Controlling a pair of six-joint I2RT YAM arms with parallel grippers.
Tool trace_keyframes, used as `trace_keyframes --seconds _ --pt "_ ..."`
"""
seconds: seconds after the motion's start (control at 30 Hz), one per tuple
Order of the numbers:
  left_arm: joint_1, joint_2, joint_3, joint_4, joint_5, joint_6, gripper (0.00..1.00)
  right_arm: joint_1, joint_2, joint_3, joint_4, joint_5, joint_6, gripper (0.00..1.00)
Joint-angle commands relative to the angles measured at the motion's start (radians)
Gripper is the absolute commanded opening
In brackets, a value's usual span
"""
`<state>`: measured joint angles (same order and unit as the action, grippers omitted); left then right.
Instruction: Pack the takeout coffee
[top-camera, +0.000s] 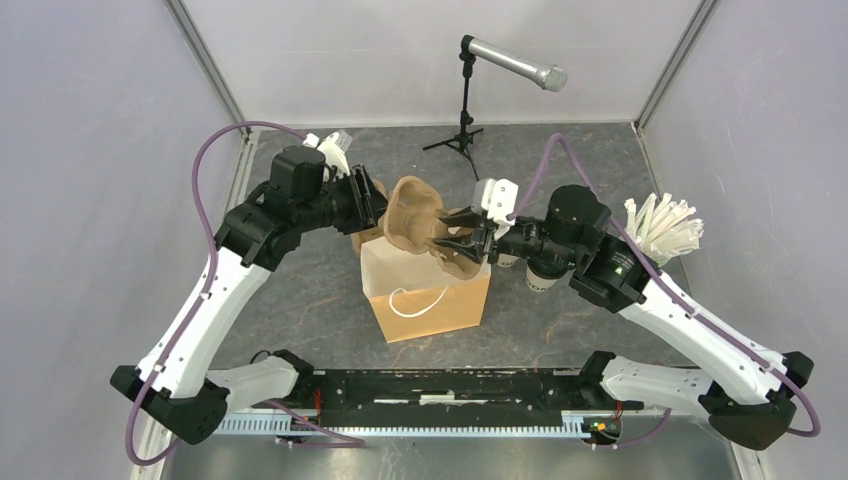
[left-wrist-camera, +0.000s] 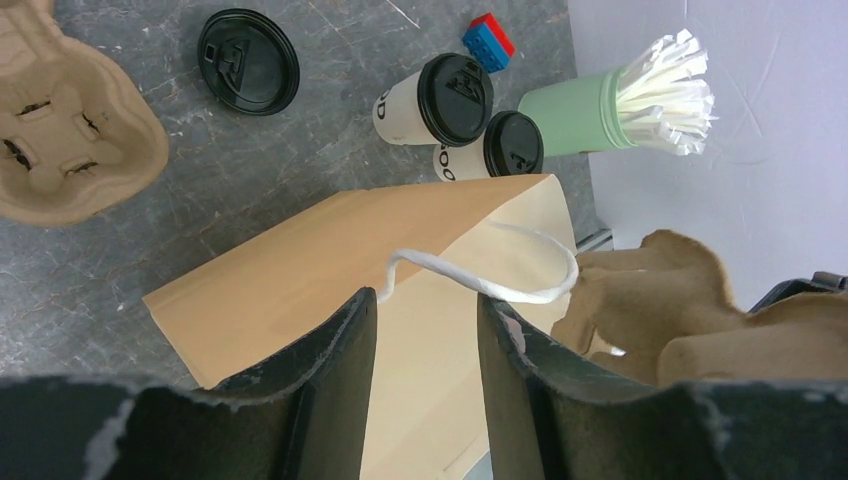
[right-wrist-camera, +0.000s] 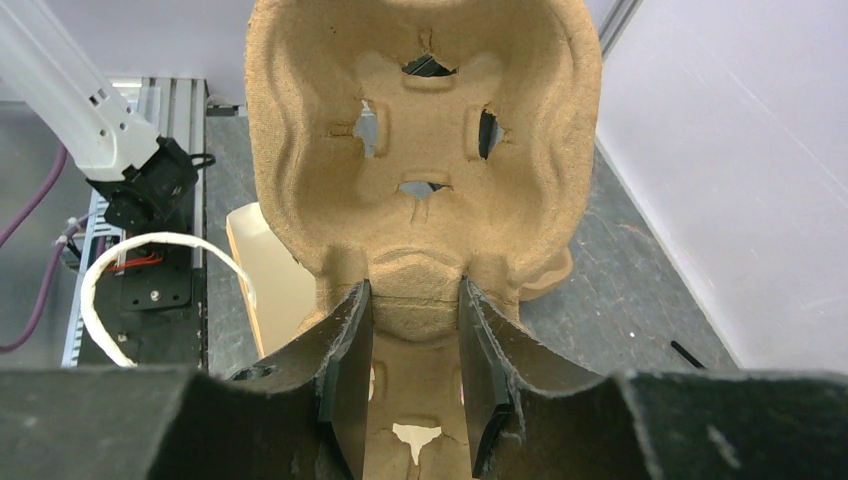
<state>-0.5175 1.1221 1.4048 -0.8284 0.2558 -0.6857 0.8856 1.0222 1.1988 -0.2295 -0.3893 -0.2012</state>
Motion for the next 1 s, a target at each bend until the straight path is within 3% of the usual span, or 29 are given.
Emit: trace_keyframes --seconds 0.0,0.47,0.73,0.97 --pt "0.000 0.011 -0.002 0.051 -0.030 0.008 0.49 0.009 0.011 -0.033 0.065 -0.051 -0.050 0.38" --pt "0.044 0.088 0.085 0.018 0.030 -0.045 0.49 0.021 0.042 -0.076 -0.027 -0.085 -0.172 0.38" --pt "0.106 0.110 0.174 0.045 0.253 -0.105 0.53 0.027 0.075 -0.040 -0.051 -0.079 -0.181 0.38" --pt "0.165 0.093 0.263 -0.177 0.218 -0.074 0.55 0.029 0.102 0.000 -0.027 -0.038 -0.163 0.38"
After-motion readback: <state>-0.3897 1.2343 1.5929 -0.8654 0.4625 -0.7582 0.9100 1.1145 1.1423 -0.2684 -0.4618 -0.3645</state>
